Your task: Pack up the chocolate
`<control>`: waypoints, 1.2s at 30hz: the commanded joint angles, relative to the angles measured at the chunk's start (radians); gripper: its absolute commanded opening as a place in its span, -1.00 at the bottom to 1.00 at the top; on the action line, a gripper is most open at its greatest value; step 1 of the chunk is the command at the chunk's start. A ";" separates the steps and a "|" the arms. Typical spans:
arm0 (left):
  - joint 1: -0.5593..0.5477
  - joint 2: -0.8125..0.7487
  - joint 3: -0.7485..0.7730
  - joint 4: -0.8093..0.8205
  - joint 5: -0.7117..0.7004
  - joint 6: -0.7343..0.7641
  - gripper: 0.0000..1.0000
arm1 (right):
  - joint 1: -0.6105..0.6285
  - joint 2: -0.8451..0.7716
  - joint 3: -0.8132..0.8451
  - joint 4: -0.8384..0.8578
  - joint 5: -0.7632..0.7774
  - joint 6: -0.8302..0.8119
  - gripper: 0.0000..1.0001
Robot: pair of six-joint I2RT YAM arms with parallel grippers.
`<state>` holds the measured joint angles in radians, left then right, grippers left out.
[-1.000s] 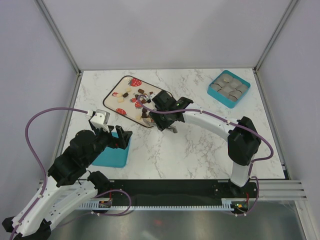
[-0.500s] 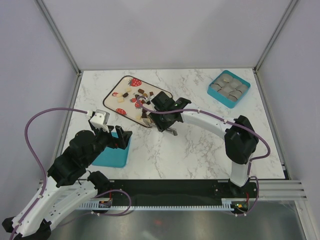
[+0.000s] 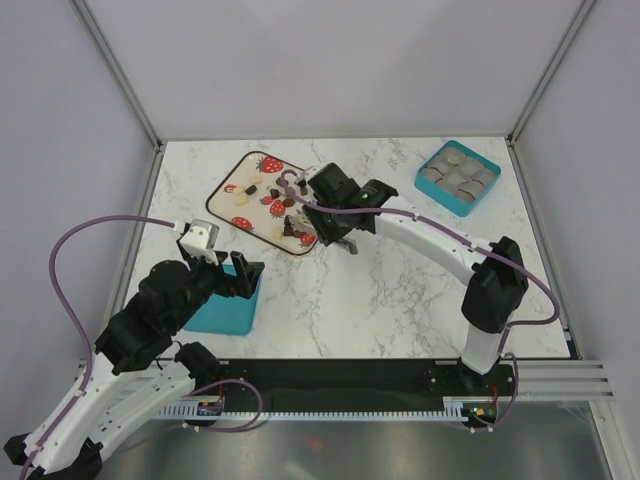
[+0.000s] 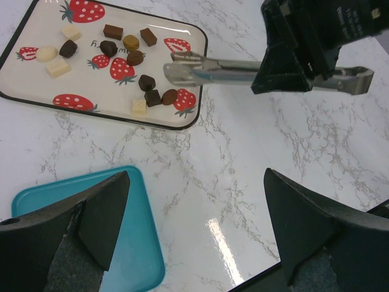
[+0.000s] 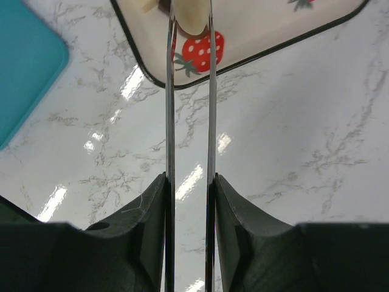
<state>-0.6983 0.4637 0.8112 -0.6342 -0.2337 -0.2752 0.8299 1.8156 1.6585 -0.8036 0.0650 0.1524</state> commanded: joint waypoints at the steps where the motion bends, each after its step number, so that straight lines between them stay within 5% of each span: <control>1: -0.004 -0.005 -0.004 0.016 -0.009 0.036 0.99 | -0.083 -0.090 0.090 -0.042 0.087 0.003 -0.24; 10: -0.004 -0.010 -0.004 0.018 0.005 0.036 0.99 | -0.434 -0.084 0.233 -0.097 0.237 0.027 -0.23; 20: -0.004 -0.010 -0.003 0.018 0.017 0.036 0.99 | -0.713 0.054 0.329 -0.094 0.234 0.081 -0.24; 36: -0.004 0.001 -0.004 0.019 0.014 0.036 0.99 | -0.870 0.235 0.396 -0.077 0.179 0.114 -0.22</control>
<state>-0.6983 0.4618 0.8112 -0.6342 -0.2249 -0.2752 -0.0174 2.0415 1.9938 -0.9012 0.2615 0.2470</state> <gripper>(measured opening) 0.993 0.395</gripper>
